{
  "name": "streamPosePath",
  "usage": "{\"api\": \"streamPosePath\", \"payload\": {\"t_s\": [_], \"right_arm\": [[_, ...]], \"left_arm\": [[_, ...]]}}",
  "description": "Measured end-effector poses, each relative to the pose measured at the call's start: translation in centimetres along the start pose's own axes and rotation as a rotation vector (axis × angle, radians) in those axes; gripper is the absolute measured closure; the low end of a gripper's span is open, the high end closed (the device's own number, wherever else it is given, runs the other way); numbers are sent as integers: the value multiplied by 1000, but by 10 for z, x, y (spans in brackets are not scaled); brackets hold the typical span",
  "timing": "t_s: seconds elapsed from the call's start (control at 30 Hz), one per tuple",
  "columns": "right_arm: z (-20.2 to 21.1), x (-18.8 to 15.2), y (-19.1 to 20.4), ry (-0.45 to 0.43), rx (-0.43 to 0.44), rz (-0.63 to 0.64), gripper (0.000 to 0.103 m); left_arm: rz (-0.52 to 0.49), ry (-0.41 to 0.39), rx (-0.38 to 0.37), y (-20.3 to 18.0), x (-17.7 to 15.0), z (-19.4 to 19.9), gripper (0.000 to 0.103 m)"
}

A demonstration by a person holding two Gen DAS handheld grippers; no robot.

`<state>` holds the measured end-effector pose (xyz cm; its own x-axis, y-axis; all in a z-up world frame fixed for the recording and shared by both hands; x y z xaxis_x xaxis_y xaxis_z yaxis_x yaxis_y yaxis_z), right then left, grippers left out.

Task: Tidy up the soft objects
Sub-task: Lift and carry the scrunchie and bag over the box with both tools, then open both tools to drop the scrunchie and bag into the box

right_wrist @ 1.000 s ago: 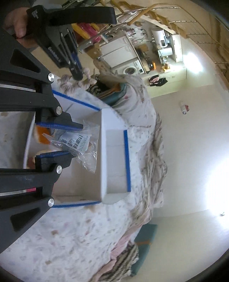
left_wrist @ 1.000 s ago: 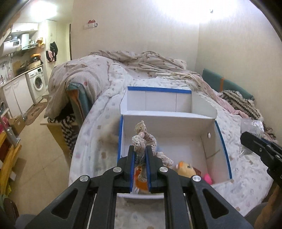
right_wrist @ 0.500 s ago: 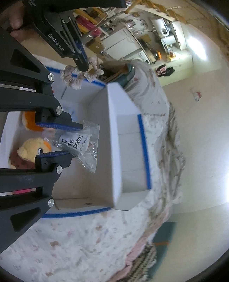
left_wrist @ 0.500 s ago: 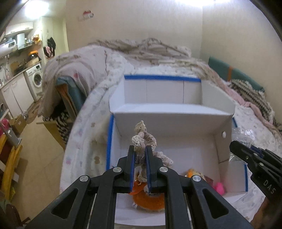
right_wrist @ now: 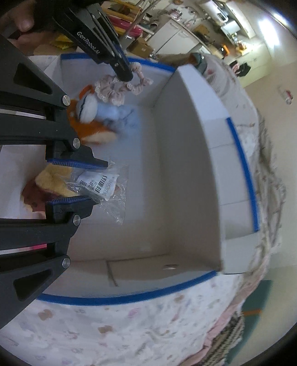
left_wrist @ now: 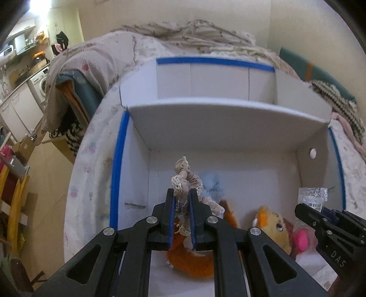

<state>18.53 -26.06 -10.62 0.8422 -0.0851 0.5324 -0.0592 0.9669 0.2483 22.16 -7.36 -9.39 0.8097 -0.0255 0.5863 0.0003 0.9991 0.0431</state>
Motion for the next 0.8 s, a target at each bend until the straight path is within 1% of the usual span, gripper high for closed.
{"api": "streamPosePath", "payload": {"t_s": [0.13, 0.3, 0.63, 0.7, 0.77, 0.8], "right_arm": [[-12, -5, -4, 66, 5, -23, 80], [-19, -9, -5, 102, -10, -13, 80], [-21, -8, -5, 110, -2, -17, 80], [-21, -8, -5, 111, 6, -23, 79], [-18, -6, -5, 101, 21, -32, 74], [-17, -5, -5, 92, 28, -35, 68]], "left_arm": [[-19, 37, 1, -4, -6, -12, 93], [-17, 84, 8, -4, -10, -23, 93], [-8, 108, 15, 0, -16, -26, 92], [-13, 106, 22, 1, -16, -24, 90], [-37, 99, 34, -1, -17, -21, 90], [-43, 96, 38, -1, -17, -20, 90]]}}
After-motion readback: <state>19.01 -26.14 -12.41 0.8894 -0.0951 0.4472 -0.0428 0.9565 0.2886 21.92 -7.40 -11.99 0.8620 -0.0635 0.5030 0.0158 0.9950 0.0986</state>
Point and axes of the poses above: each gripper's, at about its wrist camera, not at the fingertips, and z roughly against the way its jaws point, y to its left, x to its top, the point moved 3 cm from there along -z, roughly the way its jaws point
